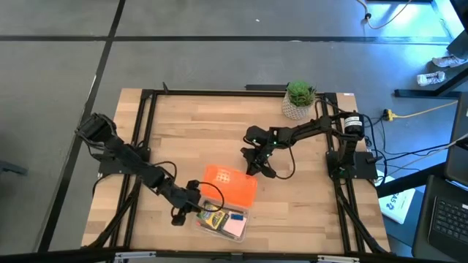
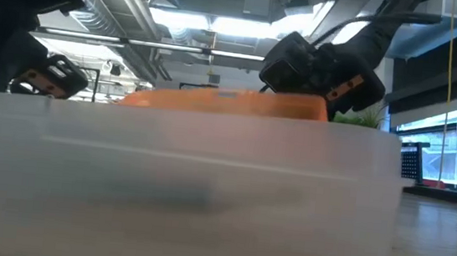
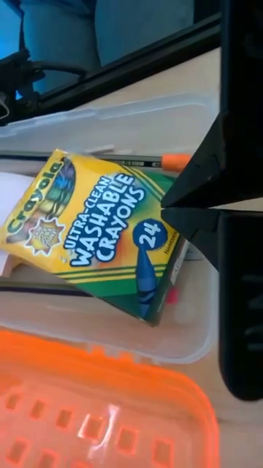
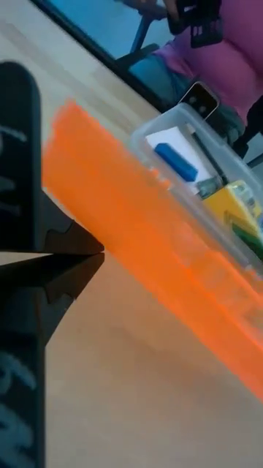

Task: Pack school essentials
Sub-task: Close the supply box

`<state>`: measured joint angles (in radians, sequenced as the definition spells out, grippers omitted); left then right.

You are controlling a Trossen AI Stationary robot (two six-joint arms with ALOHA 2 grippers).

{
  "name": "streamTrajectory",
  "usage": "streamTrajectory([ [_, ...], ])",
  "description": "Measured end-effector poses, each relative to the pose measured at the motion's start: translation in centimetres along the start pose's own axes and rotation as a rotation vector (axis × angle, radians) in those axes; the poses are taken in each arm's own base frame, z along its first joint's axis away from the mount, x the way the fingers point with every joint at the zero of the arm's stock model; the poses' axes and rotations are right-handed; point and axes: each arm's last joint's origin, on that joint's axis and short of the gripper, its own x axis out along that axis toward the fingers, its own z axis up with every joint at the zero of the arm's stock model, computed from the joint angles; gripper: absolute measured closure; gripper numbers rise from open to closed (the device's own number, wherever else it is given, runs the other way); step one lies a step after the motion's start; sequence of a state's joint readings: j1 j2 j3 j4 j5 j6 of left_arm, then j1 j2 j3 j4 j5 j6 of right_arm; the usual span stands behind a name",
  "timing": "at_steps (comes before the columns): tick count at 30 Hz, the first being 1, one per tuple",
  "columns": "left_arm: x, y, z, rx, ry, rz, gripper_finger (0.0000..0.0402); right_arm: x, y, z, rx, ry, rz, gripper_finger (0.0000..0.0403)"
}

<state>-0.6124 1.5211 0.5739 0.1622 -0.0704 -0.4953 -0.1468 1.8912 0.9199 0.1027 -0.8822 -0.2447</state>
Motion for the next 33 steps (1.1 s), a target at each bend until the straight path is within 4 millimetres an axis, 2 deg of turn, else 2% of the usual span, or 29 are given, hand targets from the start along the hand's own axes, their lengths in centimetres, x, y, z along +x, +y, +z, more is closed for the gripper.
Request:
streamTrajectory([
  [12,0.1,0.9,0.4,-0.046,-0.007,0.031,0.0401,2.1,2.0,3.7,-0.066,-0.019,0.095,0.0398],
  [21,0.1,1.1,0.4,-0.045,-0.020,0.066,0.0401,4.4,4.8,6.6,-0.123,-0.028,0.152,0.0398],
  [33,-0.8,0.6,0.0,-0.024,-0.022,0.113,0.0401,7.0,7.6,7.0,-0.117,0.013,0.032,0.0398],
])
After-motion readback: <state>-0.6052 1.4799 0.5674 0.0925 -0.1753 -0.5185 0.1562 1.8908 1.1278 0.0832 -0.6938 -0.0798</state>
